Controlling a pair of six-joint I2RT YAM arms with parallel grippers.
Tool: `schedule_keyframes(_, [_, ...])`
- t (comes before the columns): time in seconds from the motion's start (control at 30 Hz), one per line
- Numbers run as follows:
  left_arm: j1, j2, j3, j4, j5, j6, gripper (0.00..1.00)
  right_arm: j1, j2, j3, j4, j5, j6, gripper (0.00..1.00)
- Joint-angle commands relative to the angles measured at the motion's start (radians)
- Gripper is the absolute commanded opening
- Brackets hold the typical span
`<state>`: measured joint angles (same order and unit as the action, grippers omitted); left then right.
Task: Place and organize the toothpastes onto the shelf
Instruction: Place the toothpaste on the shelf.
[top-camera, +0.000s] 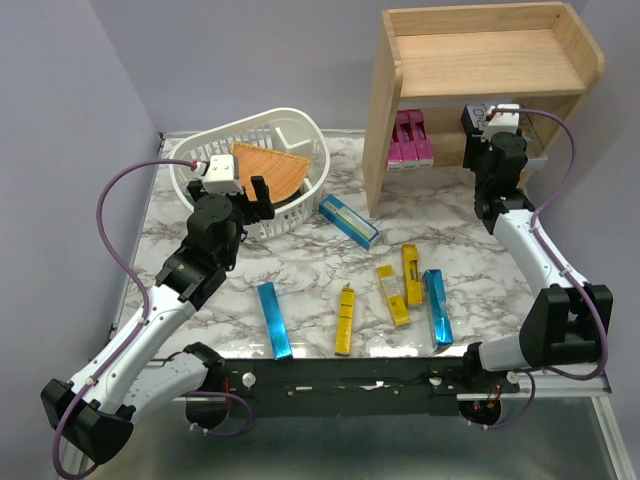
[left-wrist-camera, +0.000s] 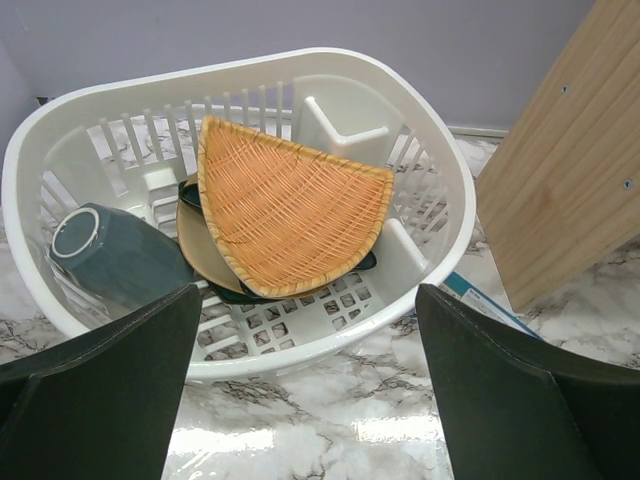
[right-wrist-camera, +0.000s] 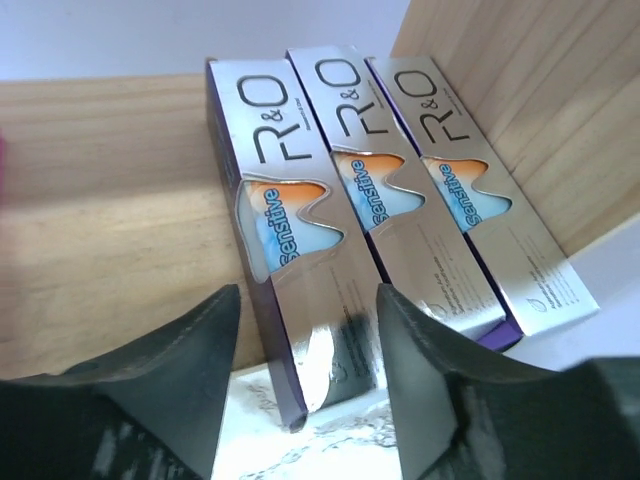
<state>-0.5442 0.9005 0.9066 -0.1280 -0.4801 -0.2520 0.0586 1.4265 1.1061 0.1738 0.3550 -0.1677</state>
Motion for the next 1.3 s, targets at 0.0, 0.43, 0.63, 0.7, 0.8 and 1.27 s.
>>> schedule_keyframes(0.0, [0.004, 0.003, -0.006, 0.024, -0.006, 0.011, 0.99, -0.005, -0.081, -0.014, -0.04, -0.093, 0.053, 0.7])
schedule_keyframes(0.43, [0.004, 0.002, -0.003, 0.021, 0.006, 0.01, 0.99, -0.003, -0.167, -0.067, -0.171, -0.025, 0.341, 0.69])
schedule_keyframes(0.63, [0.004, 0.003, 0.0, 0.018, 0.017, 0.007, 0.99, -0.026, -0.149, -0.066, -0.212, -0.063, 0.401, 0.7])
schedule_keyframes(0.7, [0.004, 0.002, 0.002, 0.016, 0.014, 0.008, 0.99, -0.034, -0.136, -0.06, -0.208, -0.079, 0.401, 0.7])
schedule_keyframes(0.8, [0.004, 0.003, 0.0, 0.016, 0.008, 0.011, 0.99, -0.037, -0.115, -0.045, -0.192, -0.08, 0.399, 0.7])
schedule_keyframes(1.27, [0.004, 0.008, 0.002, 0.016, 0.009, 0.016, 0.99, -0.04, -0.069, 0.009, -0.198, -0.077, 0.387, 0.7])
